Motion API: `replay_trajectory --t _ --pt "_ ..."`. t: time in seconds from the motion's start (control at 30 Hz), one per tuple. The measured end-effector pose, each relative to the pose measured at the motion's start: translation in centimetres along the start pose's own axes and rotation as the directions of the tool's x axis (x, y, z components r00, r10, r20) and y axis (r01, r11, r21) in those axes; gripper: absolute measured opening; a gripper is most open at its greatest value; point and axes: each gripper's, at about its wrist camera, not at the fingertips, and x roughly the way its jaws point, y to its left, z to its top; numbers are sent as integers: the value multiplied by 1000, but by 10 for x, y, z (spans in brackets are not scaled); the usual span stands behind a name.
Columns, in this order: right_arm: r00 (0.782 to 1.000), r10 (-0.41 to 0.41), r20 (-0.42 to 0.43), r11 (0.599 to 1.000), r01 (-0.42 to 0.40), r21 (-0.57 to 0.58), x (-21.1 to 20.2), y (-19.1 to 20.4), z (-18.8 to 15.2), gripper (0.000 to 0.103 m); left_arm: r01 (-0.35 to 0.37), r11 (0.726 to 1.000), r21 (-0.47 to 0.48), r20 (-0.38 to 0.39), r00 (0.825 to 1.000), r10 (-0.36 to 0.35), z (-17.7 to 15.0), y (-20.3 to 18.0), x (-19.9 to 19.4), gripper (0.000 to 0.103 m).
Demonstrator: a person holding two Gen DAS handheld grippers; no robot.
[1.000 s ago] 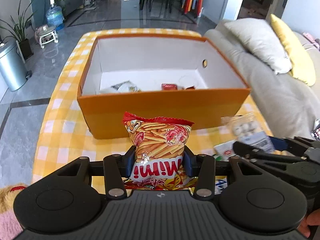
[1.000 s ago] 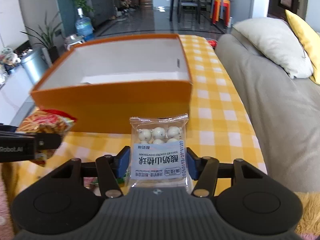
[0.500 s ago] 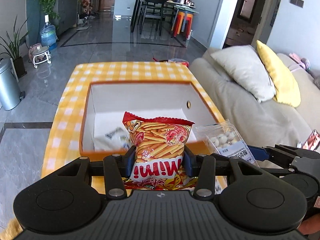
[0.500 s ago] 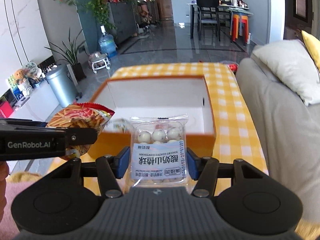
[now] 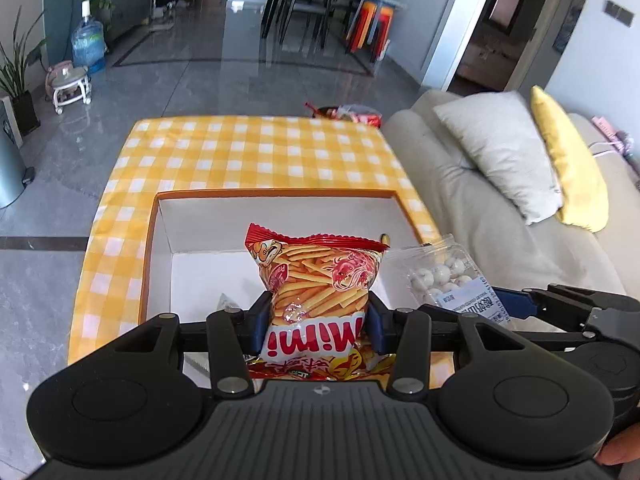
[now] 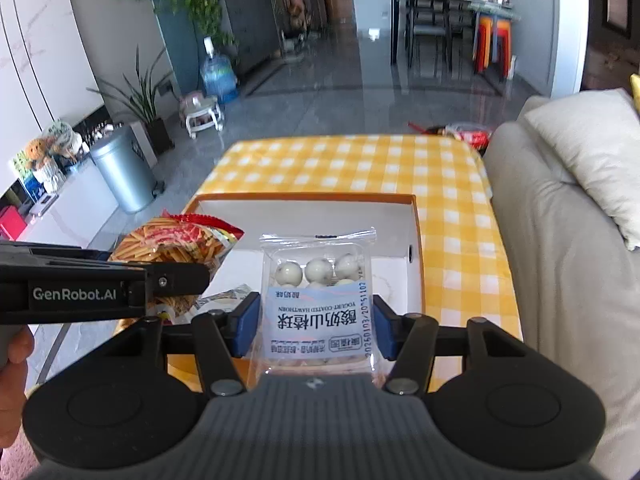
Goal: Organize snacks
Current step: 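Carry both packs over the orange box and open both tools to drop them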
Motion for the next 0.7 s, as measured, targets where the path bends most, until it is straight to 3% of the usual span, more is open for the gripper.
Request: replay_trajectory --t 0.13,0.3,0.7 --pt "996 12 -84 1000 -12 -4 33 -11 17 55 1 999 -49 -92 996 -6 10 13 37 52" --pt "977 -3 -214 998 -11 -62 79 -12 17 55 4 994 -111 -209 977 -27 11 24 80 52" --pt "920 -118 -373 981 50 -185 145 -5 15 56 -79 996 -46 -361 931 57 2 23 130 52"
